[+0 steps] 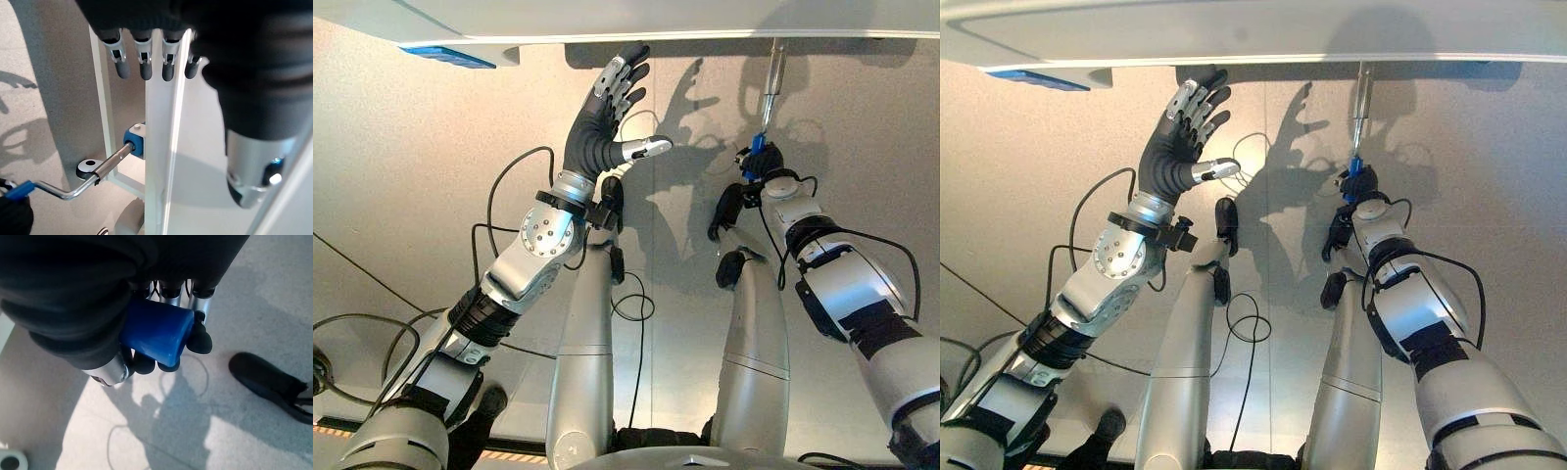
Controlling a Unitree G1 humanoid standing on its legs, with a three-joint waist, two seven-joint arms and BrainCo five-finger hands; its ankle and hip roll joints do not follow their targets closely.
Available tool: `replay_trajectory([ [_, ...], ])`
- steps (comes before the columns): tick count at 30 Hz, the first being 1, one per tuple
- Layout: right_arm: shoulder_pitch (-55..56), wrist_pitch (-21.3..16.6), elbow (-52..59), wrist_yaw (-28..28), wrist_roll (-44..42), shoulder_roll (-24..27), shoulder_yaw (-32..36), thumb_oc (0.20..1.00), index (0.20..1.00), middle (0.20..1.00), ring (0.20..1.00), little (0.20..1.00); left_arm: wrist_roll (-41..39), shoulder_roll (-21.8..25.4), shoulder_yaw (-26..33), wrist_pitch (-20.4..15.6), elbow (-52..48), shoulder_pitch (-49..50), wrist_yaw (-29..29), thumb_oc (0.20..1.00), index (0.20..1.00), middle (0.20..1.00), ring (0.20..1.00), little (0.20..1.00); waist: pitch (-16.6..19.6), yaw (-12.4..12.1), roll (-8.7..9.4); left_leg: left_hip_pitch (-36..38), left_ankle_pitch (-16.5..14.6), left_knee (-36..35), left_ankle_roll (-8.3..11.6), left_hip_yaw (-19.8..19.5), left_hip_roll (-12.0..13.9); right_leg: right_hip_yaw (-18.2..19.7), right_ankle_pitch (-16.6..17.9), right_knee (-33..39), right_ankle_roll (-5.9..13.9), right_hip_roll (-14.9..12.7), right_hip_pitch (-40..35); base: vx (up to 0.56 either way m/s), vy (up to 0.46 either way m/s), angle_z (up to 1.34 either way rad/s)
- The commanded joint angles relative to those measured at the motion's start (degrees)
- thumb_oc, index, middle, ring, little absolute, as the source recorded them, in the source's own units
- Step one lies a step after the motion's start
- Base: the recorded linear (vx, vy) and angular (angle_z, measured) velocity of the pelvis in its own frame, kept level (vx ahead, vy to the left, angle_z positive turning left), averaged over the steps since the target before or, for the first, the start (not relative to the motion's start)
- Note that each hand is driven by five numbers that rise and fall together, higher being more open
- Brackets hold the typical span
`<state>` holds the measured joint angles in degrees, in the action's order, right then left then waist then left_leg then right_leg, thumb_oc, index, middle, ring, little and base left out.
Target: Raise the hospital bed
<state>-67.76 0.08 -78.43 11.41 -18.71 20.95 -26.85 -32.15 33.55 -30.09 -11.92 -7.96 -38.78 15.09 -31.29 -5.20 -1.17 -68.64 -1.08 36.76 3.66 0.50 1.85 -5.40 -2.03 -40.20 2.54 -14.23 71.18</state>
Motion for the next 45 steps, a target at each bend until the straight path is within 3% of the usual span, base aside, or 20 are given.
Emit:
replay_trajectory([
  [1,-2.3,-0.6,-0.1,-0.5,3.8,-0.2,-3.4,0.200,0.200,0.200,0.200,0.200,1.5,-2.4,2.0,-2.7,-8.7,1.1,-0.8,1.000,1.000,1.000,1.000,1.000,1.5,-1.0,-4.88,-2.1,0.4,-3.0,-1.36,-0.9,-2.7,-1.3,1.0,-0.4,4.65,-0.1,-1.5,0.00,0.000,0.00],
  [15,-3.1,-1.3,10.5,-2.5,10.0,-8.1,-10.6,0.200,0.200,0.200,0.200,0.200,1.6,-2.2,4.2,-2.9,-10.0,3.7,-0.6,1.000,1.000,1.000,1.000,1.000,1.5,-1.4,-4.41,-2.2,0.4,-3.1,-1.53,-0.8,-3.5,-1.3,1.3,0.6,4.58,-0.4,-2.0,0.01,0.021,0.01],
  [21,-1.4,-2.9,23.8,-3.5,8.7,-8.8,-11.7,0.200,0.200,0.200,0.200,0.200,2.0,-1.4,5.9,-2.7,-10.3,5.9,-0.3,1.000,1.000,1.000,1.000,1.000,1.5,-0.7,-3.75,-2.2,0.4,-3.1,-1.52,-0.5,-3.2,-0.9,1.5,1.0,4.41,-0.1,-1.7,0.00,0.009,-0.02],
  [26,2.5,-5.8,42.3,-4.4,3.5,-4.0,-10.4,0.200,0.200,0.200,0.200,0.200,2.9,0.6,7.5,-2.8,-10.2,7.5,-0.2,1.000,1.000,1.000,1.000,1.000,1.5,0.5,-2.91,-2.4,0.3,-2.5,-1.51,0.1,-2.9,-0.4,1.6,1.0,4.25,0.3,-1.6,0.00,-0.002,-0.01],
  [35,10.0,-10.5,63.1,-7.8,-8.6,6.3,-6.8,0.200,0.200,0.200,0.200,0.200,2.4,4.2,7.4,-4.2,-10.2,9.1,-2.2,1.000,1.000,1.000,1.000,1.000,1.5,1.7,-1.80,-1.1,0.3,-2.4,-1.57,0.7,-2.1,-0.1,1.9,1.3,4.42,0.8,-2.3,0.00,-0.001,0.00],
  [45,16.5,-14.3,75.7,-9.3,-18.4,12.5,-1.4,0.200,0.200,0.200,0.200,0.200,1.8,6.6,8.0,-5.0,-11.4,11.8,-4.0,1.000,1.000,1.000,1.000,1.000,1.5,2.9,-1.43,1.1,0.6,-3.1,-1.18,0.9,-1.3,0.1,2.1,2.0,4.40,1.3,-4.0,0.00,-0.009,-0.02],
])
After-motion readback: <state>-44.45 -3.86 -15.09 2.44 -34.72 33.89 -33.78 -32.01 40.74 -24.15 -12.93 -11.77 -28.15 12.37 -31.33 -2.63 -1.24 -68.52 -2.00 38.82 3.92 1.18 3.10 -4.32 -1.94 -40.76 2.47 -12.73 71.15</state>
